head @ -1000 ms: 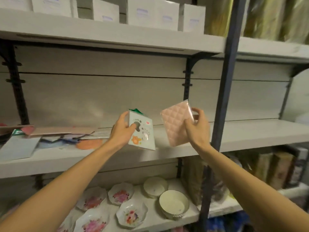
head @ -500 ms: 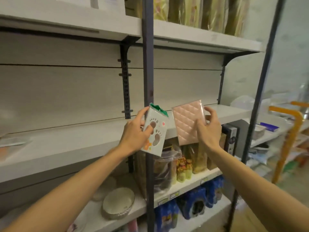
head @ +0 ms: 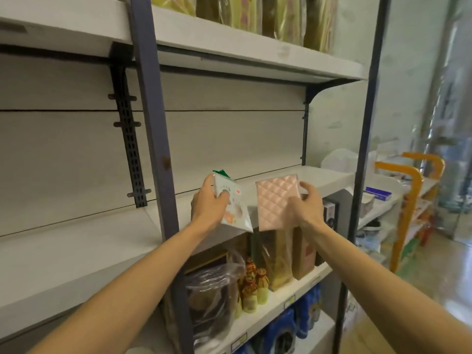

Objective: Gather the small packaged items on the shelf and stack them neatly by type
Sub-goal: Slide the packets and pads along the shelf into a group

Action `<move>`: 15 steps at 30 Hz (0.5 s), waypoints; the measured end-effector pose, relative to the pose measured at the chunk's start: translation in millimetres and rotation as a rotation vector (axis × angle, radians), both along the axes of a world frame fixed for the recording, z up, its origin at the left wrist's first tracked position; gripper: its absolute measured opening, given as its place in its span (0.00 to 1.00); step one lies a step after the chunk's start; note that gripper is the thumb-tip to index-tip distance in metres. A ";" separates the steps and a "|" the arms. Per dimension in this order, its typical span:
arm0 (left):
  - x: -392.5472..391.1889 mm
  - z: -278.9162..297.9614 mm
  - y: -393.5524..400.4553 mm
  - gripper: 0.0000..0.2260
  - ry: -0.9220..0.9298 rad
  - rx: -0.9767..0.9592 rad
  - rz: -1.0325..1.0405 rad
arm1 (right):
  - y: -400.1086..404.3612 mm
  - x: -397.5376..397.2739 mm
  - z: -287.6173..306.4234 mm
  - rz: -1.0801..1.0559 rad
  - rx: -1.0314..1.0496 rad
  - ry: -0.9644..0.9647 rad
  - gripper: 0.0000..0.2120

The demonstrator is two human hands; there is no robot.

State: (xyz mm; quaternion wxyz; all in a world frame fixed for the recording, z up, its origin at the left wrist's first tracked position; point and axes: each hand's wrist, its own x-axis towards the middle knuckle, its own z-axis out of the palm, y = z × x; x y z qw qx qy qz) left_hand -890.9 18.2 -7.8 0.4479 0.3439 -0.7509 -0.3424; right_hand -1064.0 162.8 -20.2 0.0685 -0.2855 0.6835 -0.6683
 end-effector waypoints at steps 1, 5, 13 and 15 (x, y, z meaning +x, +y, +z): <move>-12.8 0.2 -10.2 0.27 -0.011 0.009 0.009 | -9.4 -10.2 3.6 0.004 0.016 -0.001 0.25; -61.8 -0.4 -50.3 0.20 -0.065 0.090 0.065 | -50.5 -47.1 24.7 -0.019 0.067 -0.017 0.25; -141.4 -12.6 -111.6 0.15 -0.223 0.126 0.184 | -110.7 -109.9 29.1 -0.007 0.147 -0.019 0.28; -155.8 -16.4 -120.6 0.15 -0.313 0.074 0.212 | -120.0 -128.8 29.5 -0.010 0.160 -0.020 0.28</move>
